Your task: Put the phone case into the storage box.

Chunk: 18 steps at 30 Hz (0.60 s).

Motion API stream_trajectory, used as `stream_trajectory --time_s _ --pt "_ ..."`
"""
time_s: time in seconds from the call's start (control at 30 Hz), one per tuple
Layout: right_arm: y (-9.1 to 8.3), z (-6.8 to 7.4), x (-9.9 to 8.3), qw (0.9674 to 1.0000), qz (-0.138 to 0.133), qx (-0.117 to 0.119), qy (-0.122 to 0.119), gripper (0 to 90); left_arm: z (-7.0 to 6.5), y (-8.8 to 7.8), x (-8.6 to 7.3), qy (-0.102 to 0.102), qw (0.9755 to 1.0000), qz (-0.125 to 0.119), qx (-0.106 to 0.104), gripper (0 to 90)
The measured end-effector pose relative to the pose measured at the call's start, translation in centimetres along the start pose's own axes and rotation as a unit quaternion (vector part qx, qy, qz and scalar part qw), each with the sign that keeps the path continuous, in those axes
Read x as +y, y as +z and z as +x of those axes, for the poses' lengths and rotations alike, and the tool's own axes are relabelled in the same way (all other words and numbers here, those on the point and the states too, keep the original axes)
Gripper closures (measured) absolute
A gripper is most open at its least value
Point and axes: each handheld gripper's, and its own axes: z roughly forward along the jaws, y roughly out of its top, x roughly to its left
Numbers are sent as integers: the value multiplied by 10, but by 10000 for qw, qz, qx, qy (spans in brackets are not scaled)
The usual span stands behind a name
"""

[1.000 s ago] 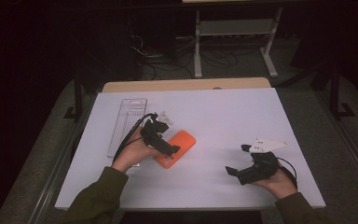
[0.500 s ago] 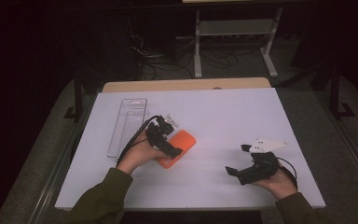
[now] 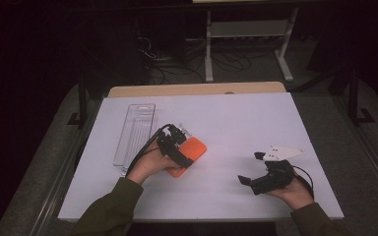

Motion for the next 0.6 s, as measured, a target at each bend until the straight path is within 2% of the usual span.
stream_trajectory --time_s 0.6 --pt "0 0 0 10000 4 3 -1 0 -6 16 0 -27 9995 302 23 23"
